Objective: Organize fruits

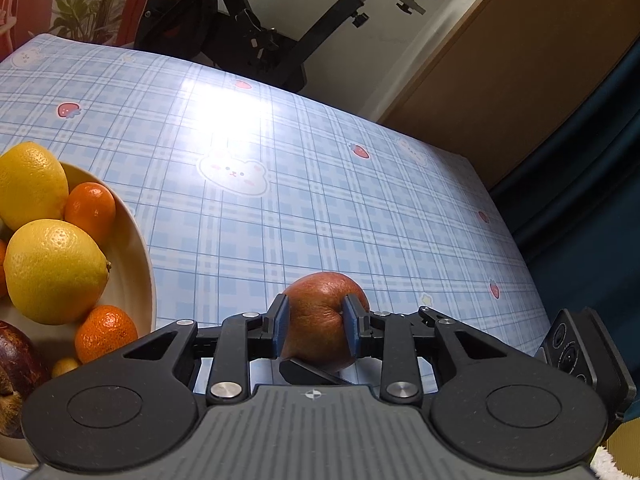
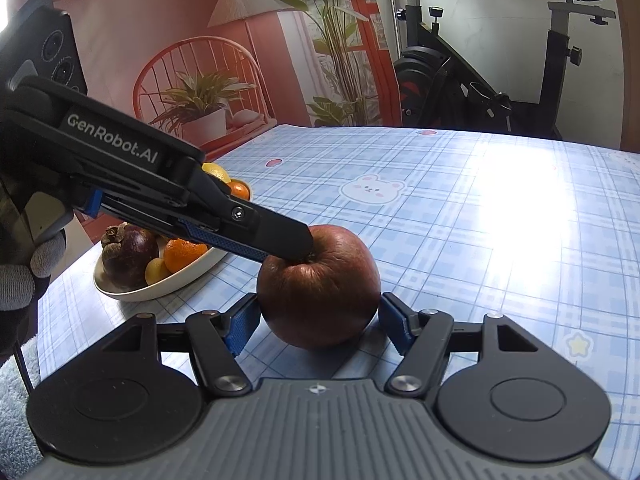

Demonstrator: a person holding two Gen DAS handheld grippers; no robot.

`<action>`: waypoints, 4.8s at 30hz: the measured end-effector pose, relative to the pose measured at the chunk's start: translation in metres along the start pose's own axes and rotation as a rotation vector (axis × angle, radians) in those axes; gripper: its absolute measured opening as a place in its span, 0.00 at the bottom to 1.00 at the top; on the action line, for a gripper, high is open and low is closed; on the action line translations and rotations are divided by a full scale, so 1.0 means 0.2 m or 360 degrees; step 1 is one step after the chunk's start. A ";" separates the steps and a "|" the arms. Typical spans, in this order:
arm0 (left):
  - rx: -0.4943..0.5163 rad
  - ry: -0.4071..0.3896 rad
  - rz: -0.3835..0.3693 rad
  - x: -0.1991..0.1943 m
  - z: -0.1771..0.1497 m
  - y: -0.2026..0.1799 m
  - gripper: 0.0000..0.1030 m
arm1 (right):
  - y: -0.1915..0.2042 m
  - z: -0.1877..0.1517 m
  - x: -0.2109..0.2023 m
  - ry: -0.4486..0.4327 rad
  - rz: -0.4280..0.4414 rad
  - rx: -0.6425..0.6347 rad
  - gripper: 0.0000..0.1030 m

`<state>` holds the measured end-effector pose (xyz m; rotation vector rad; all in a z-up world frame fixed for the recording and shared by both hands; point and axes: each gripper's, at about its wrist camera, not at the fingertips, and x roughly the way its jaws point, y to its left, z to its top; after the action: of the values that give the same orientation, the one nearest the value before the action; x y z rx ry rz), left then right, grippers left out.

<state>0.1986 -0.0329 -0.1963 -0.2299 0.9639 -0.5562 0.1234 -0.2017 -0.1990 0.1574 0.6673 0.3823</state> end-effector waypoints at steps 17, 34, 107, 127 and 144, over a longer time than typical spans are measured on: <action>0.0043 -0.0101 0.0043 0.00 -0.11 -0.04 0.31 | 0.03 -0.01 -0.02 -0.0031 -0.0009 -0.0052 0.66; -0.0211 -0.0360 0.0023 -0.48 0.08 0.30 0.30 | 0.39 0.40 0.18 -0.0002 0.0183 -0.0260 0.66; 0.0264 -0.0777 0.0870 -1.16 -0.12 -0.44 0.94 | 0.61 0.52 -0.73 -0.0404 -0.0481 0.0030 1.00; 0.0283 -0.0722 0.0965 -1.15 -0.13 -0.45 0.94 | 0.60 0.50 -0.75 -0.0387 -0.0502 0.0057 1.00; 0.0287 -0.0743 0.0964 -1.16 -0.14 -0.46 0.94 | 0.61 0.51 -0.75 -0.0393 -0.0502 0.0056 1.00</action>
<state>0.0407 0.0182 -0.0075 0.0978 0.4827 -0.0202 0.0438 -0.1510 -0.0026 0.1274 0.4450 0.0458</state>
